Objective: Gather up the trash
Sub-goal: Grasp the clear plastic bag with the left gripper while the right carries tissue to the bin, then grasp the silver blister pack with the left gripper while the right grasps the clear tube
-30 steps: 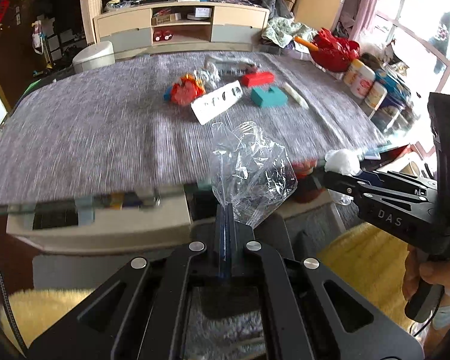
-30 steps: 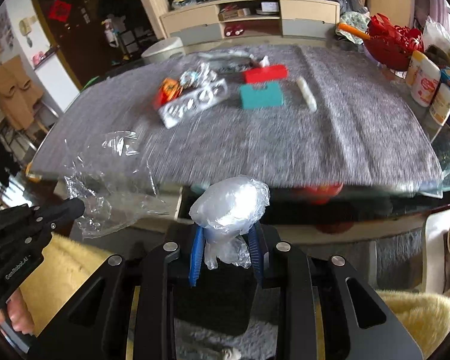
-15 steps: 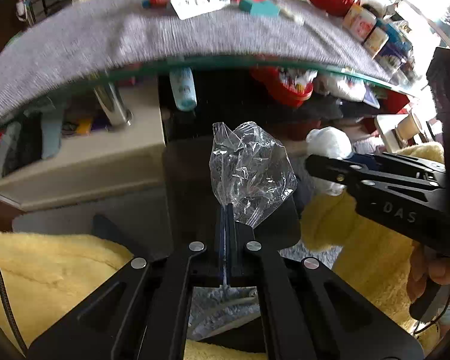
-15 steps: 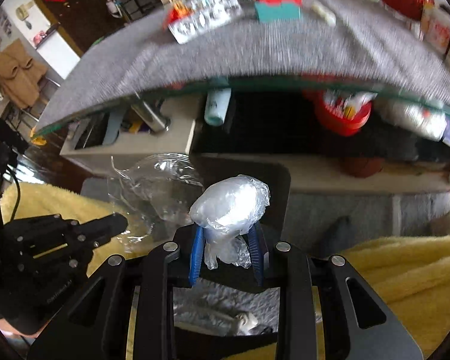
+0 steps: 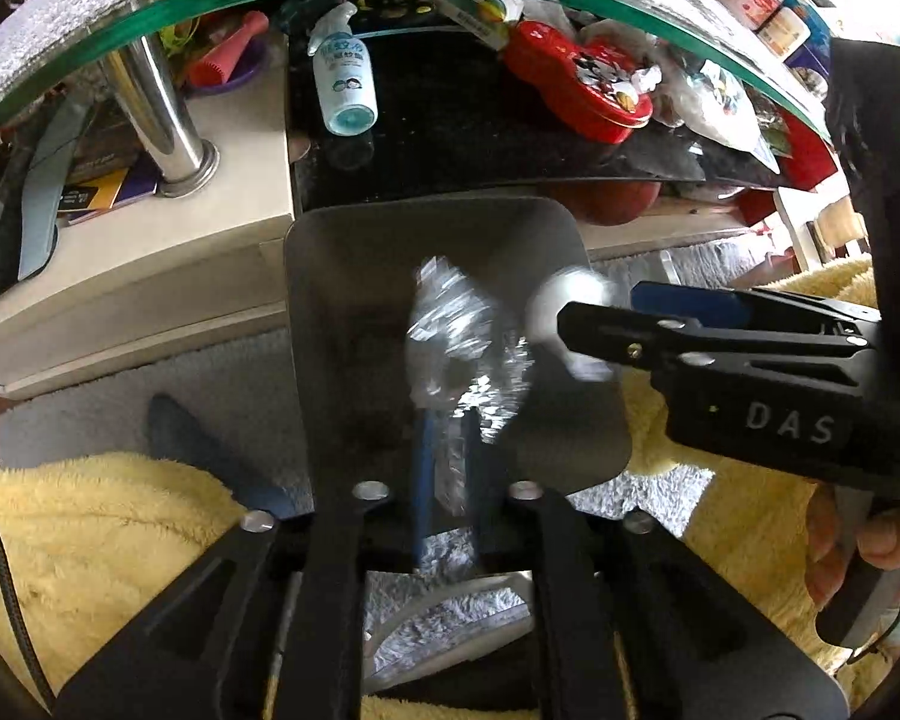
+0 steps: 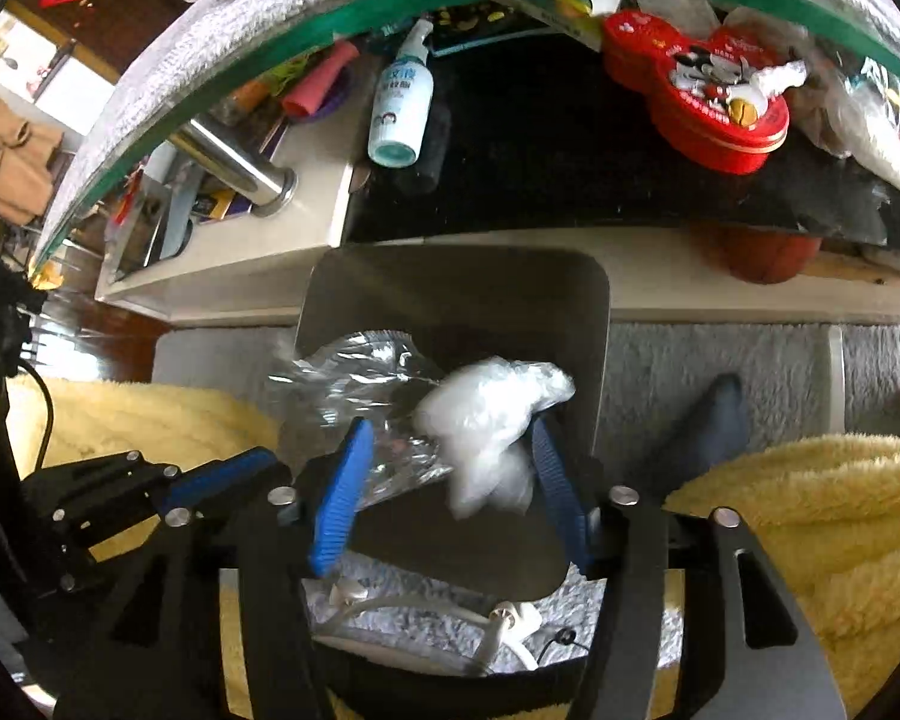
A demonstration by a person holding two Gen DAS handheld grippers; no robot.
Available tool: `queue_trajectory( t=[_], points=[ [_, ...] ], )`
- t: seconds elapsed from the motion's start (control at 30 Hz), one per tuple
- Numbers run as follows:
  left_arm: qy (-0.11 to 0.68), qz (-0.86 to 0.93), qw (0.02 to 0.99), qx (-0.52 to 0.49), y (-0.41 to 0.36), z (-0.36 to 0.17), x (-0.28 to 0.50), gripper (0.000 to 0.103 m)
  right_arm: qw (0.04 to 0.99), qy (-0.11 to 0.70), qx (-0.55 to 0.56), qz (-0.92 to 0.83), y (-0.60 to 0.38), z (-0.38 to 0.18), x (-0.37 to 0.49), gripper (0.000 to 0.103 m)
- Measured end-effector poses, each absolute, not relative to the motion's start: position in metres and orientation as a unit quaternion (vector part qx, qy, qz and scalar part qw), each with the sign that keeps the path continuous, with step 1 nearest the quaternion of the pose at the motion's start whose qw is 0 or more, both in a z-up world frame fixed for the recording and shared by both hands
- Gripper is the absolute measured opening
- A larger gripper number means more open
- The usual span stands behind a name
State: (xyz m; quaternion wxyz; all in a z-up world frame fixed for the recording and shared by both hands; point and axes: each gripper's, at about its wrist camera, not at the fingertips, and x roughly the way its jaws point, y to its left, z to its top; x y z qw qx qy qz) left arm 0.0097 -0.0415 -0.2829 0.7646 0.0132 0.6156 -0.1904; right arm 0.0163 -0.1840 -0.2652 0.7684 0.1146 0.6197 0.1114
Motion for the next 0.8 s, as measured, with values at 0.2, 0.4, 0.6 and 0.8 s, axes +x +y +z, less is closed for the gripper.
queue_trajectory(
  t=[0.2, 0.4, 0.6, 0.8],
  points=[
    [0.612, -0.179, 0.77, 0.008, -0.035, -0.276, 0.015, 0.054, 0.778, 0.61, 0.115, 0.099, -0.19, -0.254, 0.026, 0.071],
    [0.584, -0.153, 0.797, 0.018, -0.022, -0.249, 0.025, 0.083, 0.804, 0.584, 0.098, 0.063, -0.208, -0.228, 0.037, 0.099],
    [0.557, -0.144, 0.818, 0.023, -0.015, -0.215, 0.036, 0.085, 0.816, 0.567, 0.098, 0.051, -0.221, -0.205, 0.044, 0.1],
    [0.518, -0.138, 0.844, 0.019, -0.01, -0.175, 0.051, 0.089, 0.846, 0.524, 0.09, 0.038, -0.235, -0.163, 0.063, 0.1]
  ],
)
